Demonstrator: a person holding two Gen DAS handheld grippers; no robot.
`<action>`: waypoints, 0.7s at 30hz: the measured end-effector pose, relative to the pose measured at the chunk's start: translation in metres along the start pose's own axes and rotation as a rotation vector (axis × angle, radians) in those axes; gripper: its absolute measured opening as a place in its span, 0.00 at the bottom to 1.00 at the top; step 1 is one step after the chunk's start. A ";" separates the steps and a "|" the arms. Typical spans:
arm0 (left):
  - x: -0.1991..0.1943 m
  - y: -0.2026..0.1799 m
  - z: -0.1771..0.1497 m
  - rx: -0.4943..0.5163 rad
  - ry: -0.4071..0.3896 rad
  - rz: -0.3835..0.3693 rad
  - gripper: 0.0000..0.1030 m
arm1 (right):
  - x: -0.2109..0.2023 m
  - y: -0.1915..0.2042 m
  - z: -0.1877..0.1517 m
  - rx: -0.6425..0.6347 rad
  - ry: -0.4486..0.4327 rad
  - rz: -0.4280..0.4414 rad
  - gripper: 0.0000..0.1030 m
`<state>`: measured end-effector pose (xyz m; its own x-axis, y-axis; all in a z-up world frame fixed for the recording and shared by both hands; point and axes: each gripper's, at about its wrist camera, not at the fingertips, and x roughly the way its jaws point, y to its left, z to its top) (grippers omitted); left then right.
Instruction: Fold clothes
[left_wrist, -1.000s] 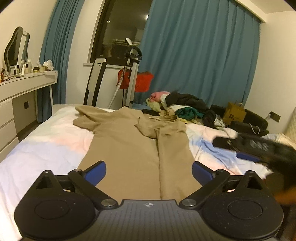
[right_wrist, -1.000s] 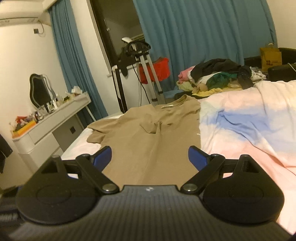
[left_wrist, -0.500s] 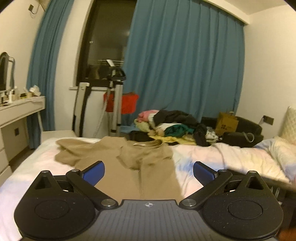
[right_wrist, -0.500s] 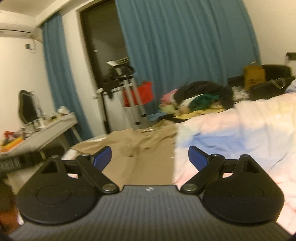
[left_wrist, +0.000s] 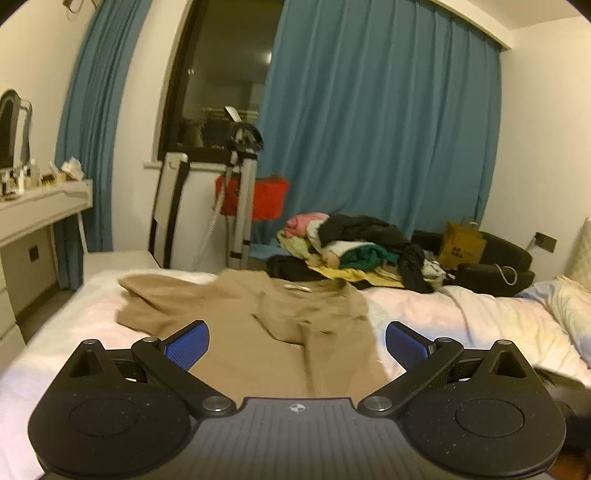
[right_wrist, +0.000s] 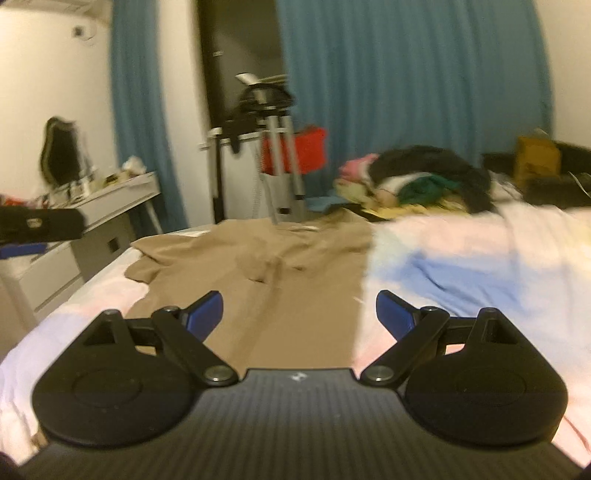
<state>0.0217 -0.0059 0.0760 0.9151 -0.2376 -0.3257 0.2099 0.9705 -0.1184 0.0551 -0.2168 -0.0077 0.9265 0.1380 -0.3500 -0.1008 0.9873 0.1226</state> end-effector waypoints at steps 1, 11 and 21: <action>0.000 0.012 -0.002 -0.015 -0.005 0.003 1.00 | 0.016 0.010 0.003 -0.031 0.006 0.016 0.88; 0.035 0.143 -0.035 -0.285 0.086 0.116 1.00 | 0.221 0.137 0.038 -0.183 0.167 0.282 0.88; 0.070 0.232 -0.077 -0.636 0.116 0.245 0.98 | 0.354 0.275 0.006 -0.392 0.286 0.347 0.88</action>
<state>0.1073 0.1992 -0.0467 0.8602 -0.0514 -0.5074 -0.2735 0.7932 -0.5441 0.3572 0.1029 -0.0920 0.6866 0.4192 -0.5940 -0.5565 0.8288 -0.0585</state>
